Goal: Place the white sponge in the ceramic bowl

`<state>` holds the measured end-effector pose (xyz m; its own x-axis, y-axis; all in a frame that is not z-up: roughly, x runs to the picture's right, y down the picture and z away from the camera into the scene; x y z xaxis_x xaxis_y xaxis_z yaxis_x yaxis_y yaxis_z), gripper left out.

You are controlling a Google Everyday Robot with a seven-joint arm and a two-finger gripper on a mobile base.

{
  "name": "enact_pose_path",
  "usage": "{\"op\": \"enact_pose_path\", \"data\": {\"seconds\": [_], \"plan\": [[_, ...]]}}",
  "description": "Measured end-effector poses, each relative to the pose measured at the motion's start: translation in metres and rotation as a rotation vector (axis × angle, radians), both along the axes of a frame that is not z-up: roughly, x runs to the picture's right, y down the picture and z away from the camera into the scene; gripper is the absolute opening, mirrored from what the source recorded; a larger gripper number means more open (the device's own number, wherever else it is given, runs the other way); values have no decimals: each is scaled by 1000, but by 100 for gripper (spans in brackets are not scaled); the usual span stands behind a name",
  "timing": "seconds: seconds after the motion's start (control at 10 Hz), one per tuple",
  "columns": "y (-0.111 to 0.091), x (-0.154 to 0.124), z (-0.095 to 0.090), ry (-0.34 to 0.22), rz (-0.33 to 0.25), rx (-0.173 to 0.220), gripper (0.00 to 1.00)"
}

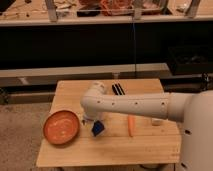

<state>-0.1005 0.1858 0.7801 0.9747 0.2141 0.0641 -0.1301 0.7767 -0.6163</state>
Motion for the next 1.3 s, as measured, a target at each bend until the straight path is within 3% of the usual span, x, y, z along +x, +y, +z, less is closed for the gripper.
{"op": "enact_pose_path", "data": {"seconds": [0.5, 0.8, 1.3], "plan": [[-11, -38, 0, -10, -62, 21, 0], [-16, -71, 1, -19, -131, 46, 0], [-16, -91, 4, -36, -181, 57, 0]]}}
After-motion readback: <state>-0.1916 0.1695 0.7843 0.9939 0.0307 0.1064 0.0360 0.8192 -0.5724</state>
